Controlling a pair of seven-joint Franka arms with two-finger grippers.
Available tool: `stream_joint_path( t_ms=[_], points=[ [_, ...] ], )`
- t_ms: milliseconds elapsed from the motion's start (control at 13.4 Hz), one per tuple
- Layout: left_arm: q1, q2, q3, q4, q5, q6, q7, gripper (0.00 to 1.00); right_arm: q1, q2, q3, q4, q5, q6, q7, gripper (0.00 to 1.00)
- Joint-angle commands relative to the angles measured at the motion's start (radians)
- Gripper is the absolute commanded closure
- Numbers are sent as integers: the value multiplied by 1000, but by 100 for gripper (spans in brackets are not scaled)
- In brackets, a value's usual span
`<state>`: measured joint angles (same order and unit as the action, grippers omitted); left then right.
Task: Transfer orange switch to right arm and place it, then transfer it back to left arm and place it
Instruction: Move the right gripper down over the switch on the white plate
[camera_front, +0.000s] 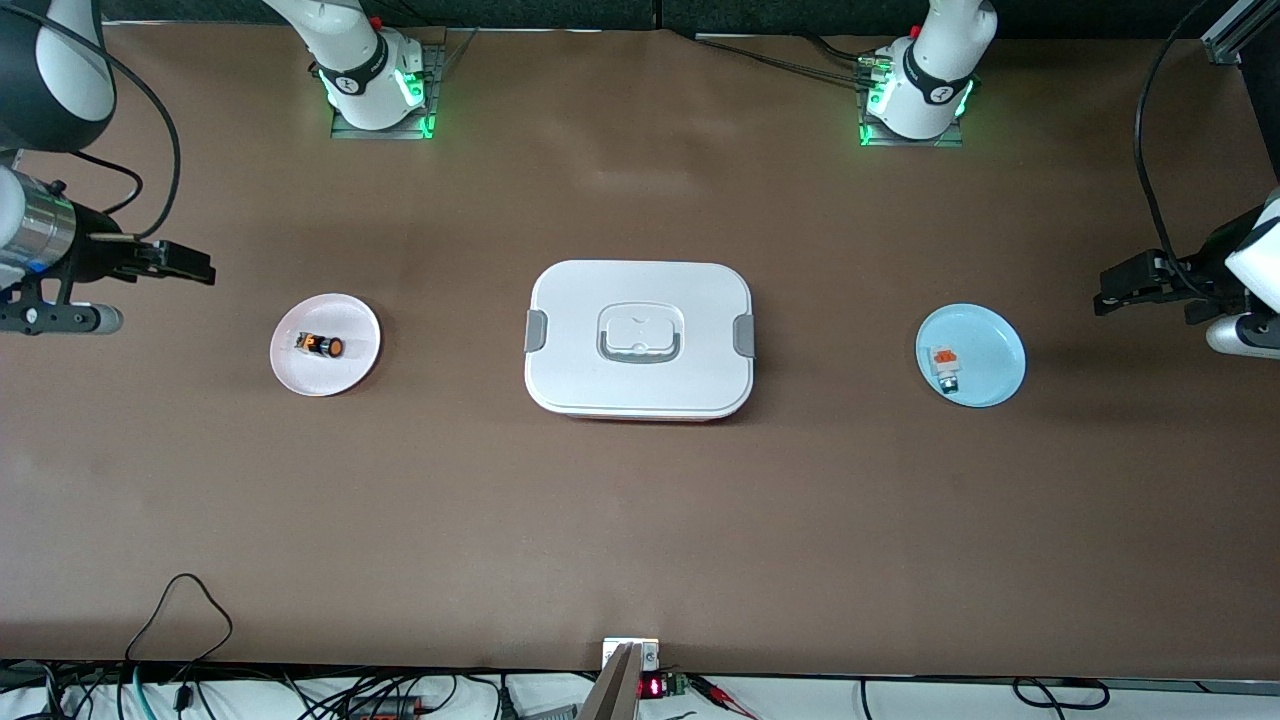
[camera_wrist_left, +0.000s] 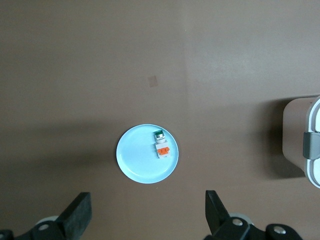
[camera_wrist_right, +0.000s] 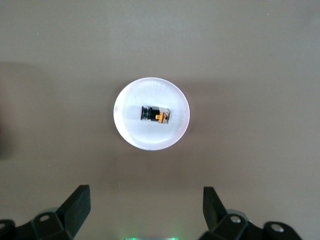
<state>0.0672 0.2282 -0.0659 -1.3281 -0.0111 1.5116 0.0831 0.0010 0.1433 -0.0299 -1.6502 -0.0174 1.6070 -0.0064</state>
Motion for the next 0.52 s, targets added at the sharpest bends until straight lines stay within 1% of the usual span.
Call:
stream_joint_path(
  t_ms=[0, 149, 373, 448],
  points=[
    [3, 6, 0, 24, -4, -11, 23, 0, 14, 54, -4, 18, -12, 46, 5, 0],
    [3, 6, 0, 23, -4, -11, 23, 0, 17, 77, -7, 6, -10, 91, 5, 0],
    [3, 6, 0, 23, -4, -11, 23, 0, -4, 88, -7, -72, -7, 164, 8, 0],
    [3, 6, 0, 24, -4, -11, 23, 0, -4, 105, -7, -92, -7, 175, 11, 0]
  ],
)
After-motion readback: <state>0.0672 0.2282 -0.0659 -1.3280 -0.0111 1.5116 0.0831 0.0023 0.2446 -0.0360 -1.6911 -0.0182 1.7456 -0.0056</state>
